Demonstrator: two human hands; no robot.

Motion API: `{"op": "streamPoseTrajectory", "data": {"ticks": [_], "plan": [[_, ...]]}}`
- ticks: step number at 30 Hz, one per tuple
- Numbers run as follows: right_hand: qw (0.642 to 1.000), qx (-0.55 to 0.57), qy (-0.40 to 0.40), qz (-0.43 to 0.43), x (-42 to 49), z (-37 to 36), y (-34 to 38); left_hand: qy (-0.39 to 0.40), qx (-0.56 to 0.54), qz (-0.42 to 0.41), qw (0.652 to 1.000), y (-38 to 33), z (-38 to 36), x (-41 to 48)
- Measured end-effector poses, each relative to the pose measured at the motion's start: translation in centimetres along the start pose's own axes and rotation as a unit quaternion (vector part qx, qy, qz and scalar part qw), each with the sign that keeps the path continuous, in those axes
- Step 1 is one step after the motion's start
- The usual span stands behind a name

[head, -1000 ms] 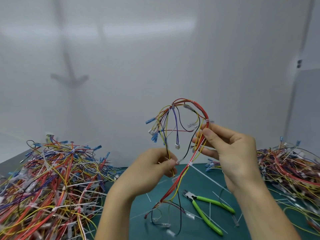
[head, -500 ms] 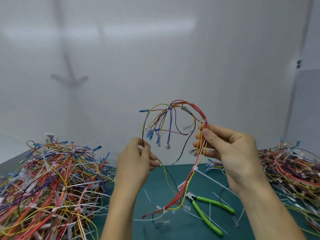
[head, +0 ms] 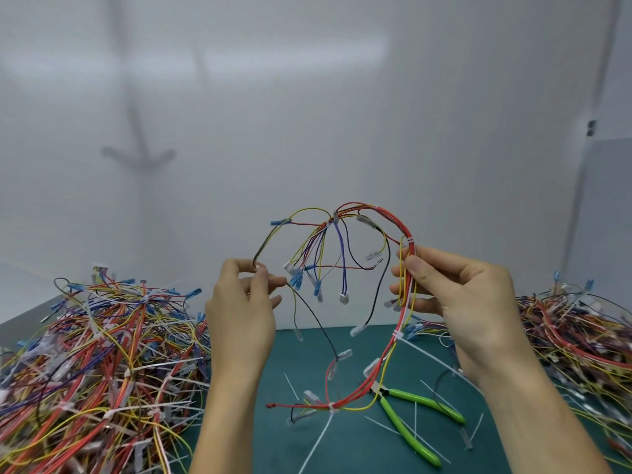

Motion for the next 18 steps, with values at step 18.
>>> {"op": "streamPoseTrajectory", "data": {"ticks": [18], "plan": [[1.0, 0.018, -0.024, -0.002, -0.2, -0.3, -0.4, 0.107, -0.005, 0.069, 0.992, -1.0, 0.2, -0.3]]}}
Point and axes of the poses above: each hand's wrist, its own x-axis towards the middle knuckle, its own z-axis out of the back of the hand, y = z × x, the point moved 2 cm from there along x, towards the middle knuckle, and after that the axes turned 13 degrees about -y, right-handed, at the moved point
